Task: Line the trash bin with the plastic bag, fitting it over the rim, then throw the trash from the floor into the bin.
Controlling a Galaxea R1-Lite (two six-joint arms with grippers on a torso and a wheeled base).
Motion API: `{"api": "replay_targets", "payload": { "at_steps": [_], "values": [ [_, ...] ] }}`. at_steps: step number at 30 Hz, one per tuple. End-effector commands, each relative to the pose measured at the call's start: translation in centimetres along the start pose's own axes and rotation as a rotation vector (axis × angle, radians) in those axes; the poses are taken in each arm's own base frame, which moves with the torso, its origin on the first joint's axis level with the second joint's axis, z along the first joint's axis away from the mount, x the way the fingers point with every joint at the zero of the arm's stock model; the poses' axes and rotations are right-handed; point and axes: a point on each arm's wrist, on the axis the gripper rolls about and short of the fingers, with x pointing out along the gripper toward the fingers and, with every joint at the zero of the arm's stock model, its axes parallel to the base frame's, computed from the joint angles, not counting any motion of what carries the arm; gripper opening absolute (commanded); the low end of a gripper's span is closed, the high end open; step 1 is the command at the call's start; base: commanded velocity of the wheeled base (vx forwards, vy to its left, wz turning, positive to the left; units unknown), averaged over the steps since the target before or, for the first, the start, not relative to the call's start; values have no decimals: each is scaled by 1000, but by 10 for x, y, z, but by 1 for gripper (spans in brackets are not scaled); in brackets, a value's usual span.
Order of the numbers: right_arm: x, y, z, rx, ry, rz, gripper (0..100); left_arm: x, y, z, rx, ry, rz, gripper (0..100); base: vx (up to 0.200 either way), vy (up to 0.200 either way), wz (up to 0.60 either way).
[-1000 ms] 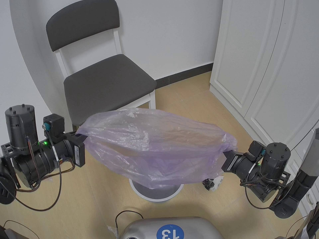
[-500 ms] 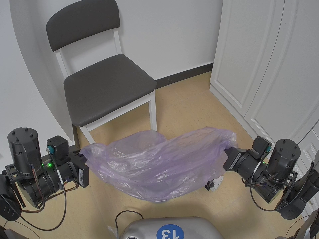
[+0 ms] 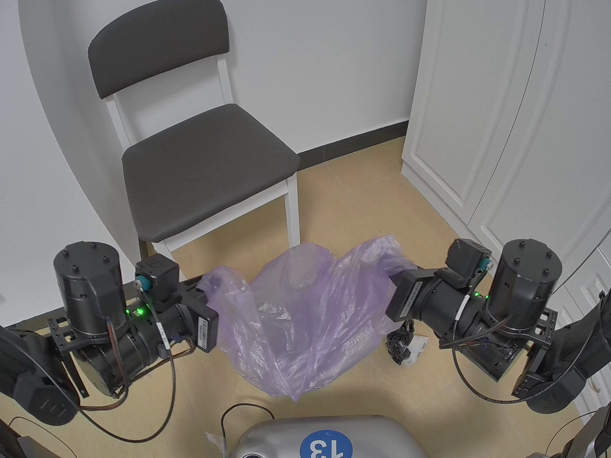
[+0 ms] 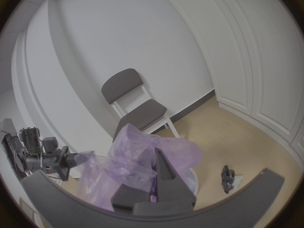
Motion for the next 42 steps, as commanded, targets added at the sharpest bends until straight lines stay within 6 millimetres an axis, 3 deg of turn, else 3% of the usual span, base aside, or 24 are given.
{"api": "replay_targets", "payload": {
  "at_steps": [1, 7, 15, 17, 21, 26, 32, 42],
  "values": [
    [11, 14, -3, -16, 7, 36, 0, 17, -10, -11, 19, 56, -12, 0, 0, 0, 0],
    [22, 10, -20, -25, 43, 20, 0, 21, -10, -9, 5, 47, -11, 0, 0, 0, 0],
    [11, -2, -28, 29, 6, 26, 0, 30, -12, -7, 5, 40, 46, 0, 0, 0, 0],
    [20, -5, -44, 25, 24, 21, 0, 40, -15, -9, -1, 52, 51, 0, 0, 0, 0],
    [30, -14, -57, 27, 31, 0, 0, 52, -18, -10, -36, 60, 53, 0, 0, 0, 0],
    [46, -37, -78, 28, 32, -53, 0, 59, -17, -10, -58, 64, 60, 0, 0, 0, 0],
    [65, -45, -105, 25, 47, -72, 0, 59, -20, -10, -87, 64, 54, 0, 0, 0, 0],
    [72, -53, -120, 69, 75, -93, 0, 78, -22, -16, -109, 80, 61, 0, 0, 0, 0]
  ]
}}
